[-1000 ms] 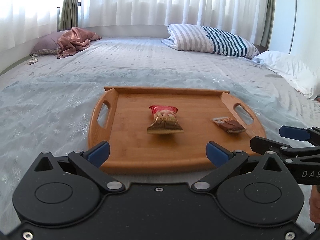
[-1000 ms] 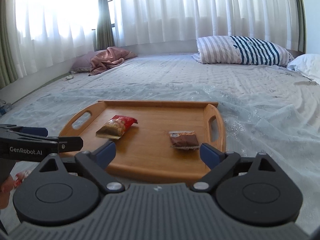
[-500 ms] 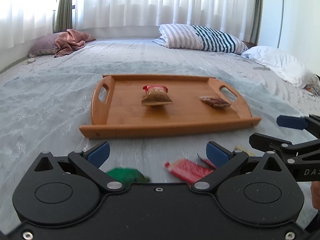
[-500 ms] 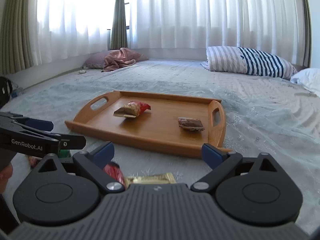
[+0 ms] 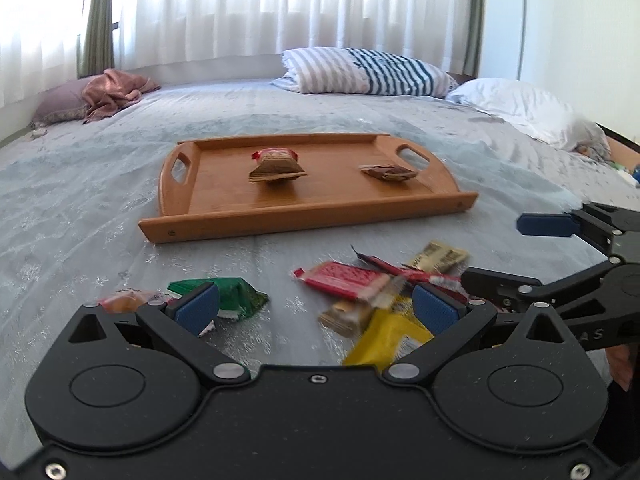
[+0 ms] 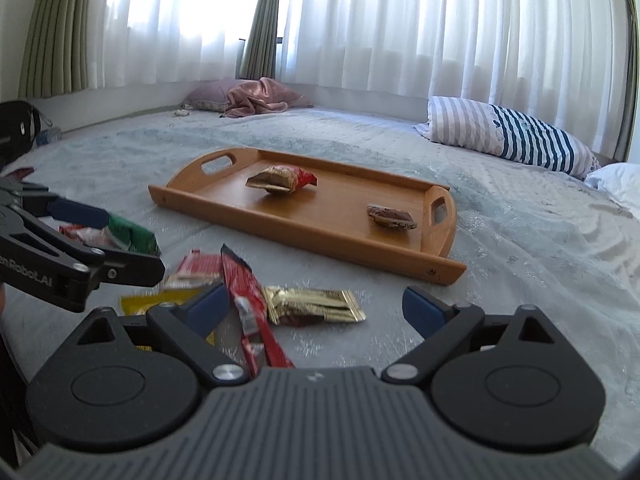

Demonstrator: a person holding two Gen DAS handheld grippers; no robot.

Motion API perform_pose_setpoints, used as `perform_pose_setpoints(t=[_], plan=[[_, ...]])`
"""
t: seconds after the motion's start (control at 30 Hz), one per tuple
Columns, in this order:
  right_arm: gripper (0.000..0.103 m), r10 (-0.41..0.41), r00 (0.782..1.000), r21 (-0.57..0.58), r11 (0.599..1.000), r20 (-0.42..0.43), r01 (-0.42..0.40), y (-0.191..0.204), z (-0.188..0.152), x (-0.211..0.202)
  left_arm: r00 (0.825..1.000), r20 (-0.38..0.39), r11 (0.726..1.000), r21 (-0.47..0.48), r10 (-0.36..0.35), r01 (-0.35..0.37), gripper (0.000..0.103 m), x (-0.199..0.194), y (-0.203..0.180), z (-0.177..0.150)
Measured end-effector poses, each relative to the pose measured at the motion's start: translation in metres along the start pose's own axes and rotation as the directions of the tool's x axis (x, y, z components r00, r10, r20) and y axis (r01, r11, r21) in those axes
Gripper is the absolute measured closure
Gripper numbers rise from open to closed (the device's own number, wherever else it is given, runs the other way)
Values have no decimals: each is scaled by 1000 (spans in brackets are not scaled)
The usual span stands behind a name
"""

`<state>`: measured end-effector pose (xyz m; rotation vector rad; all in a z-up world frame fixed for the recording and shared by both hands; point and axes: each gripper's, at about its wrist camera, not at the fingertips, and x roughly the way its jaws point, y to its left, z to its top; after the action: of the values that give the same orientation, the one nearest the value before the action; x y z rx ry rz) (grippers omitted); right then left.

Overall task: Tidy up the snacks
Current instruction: 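Withdraw both open tools from the tray back toward the snack pile, then grasp the yellow wafer bag with the left tool while the right tool grasps the long red stick pack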

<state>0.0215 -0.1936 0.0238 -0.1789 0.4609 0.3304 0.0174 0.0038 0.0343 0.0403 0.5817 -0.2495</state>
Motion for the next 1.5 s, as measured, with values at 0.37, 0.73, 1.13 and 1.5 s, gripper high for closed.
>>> perform_pose_setpoints(t=[0.37,0.73,1.13,1.5], plan=[[24,46,998,15,999,-46,-45,-4,-15,-2,994,0,990,82,-112,111,0,-10,-17,-19],[52,85,994,22,996,-64,-84,-4,-24,-8,973,-52,970,83,-223,227,1,-3,-24,-28],[57,47,996,40,998,-78,-44,-10,-30,-15,979,-61,965,166,-195,203,6,5,-35,-33],[57,-46,994,25,998,-104,49,-14,-38,-32,984,-35,967,180,-176,179,7,7,-42,-34]])
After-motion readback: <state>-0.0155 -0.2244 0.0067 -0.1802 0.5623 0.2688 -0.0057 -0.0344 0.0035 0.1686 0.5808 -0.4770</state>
